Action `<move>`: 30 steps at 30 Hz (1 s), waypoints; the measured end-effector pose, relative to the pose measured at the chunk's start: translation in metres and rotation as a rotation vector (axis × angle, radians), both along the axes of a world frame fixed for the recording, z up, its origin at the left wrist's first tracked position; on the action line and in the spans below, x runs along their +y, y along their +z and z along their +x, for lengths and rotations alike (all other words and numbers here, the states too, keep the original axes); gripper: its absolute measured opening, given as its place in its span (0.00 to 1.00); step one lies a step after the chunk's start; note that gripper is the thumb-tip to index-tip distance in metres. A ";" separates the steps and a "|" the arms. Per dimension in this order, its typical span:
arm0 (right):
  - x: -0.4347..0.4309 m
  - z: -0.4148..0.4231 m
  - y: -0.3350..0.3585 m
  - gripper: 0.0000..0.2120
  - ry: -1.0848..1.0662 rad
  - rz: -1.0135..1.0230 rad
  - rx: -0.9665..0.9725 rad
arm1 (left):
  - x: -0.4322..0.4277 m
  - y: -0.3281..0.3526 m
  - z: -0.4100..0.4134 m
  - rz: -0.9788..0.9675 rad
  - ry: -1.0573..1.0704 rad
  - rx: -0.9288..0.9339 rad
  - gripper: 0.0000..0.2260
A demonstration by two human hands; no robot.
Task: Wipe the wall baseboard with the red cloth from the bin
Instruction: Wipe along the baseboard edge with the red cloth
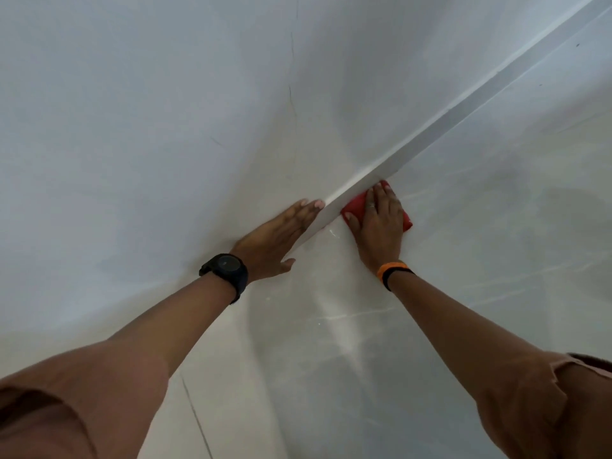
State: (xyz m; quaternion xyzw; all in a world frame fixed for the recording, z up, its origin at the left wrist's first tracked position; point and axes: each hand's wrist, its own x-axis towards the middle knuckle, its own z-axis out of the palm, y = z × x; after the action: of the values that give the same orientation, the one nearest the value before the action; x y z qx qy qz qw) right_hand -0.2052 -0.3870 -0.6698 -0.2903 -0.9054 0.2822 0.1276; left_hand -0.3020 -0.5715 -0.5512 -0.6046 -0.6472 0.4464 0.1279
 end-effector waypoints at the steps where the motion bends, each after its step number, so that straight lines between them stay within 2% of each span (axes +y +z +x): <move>1: 0.005 0.004 0.000 0.36 0.015 -0.018 0.006 | 0.000 0.000 0.000 -0.003 -0.003 -0.007 0.47; 3: 0.008 0.012 -0.002 0.37 0.037 -0.005 0.015 | -0.001 -0.003 0.000 -0.013 -0.020 -0.003 0.46; 6: -0.007 0.008 -0.007 0.24 0.012 0.092 0.080 | -0.002 -0.003 0.000 -0.003 0.007 -0.016 0.46; 8: -0.015 -0.004 -0.003 0.20 -0.095 0.040 0.108 | -0.003 -0.001 0.000 0.017 0.038 -0.047 0.45; 11: -0.043 -0.009 0.007 0.21 -0.167 -0.063 0.114 | 0.000 0.001 -0.001 0.005 0.044 -0.063 0.44; 15: -0.104 0.016 0.000 0.24 0.106 0.028 0.097 | 0.008 0.004 -0.003 -0.027 0.024 -0.063 0.43; 18: -0.083 0.020 -0.012 0.26 0.195 0.147 0.125 | 0.010 0.007 -0.002 -0.048 0.040 -0.055 0.45; 22: 0.009 -0.009 -0.012 0.22 -0.075 0.147 0.068 | 0.007 0.007 -0.002 -0.027 0.097 -0.091 0.47; 25: 0.052 -0.016 -0.008 0.19 -0.176 0.103 0.044 | 0.007 0.004 -0.003 -0.010 0.109 -0.101 0.47; 28: 0.027 -0.017 -0.005 0.14 -0.260 0.047 0.100 | 0.008 0.002 -0.003 -0.028 0.084 -0.067 0.47; 30: -0.022 -0.012 -0.003 0.12 -0.220 0.031 0.128 | 0.009 0.002 -0.002 -0.036 0.055 -0.042 0.47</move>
State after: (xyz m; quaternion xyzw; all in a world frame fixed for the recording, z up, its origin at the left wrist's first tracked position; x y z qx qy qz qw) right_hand -0.2169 -0.4090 -0.6728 -0.3674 -0.8622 0.2707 0.2198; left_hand -0.3039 -0.5629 -0.5492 -0.5981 -0.6580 0.4484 0.0913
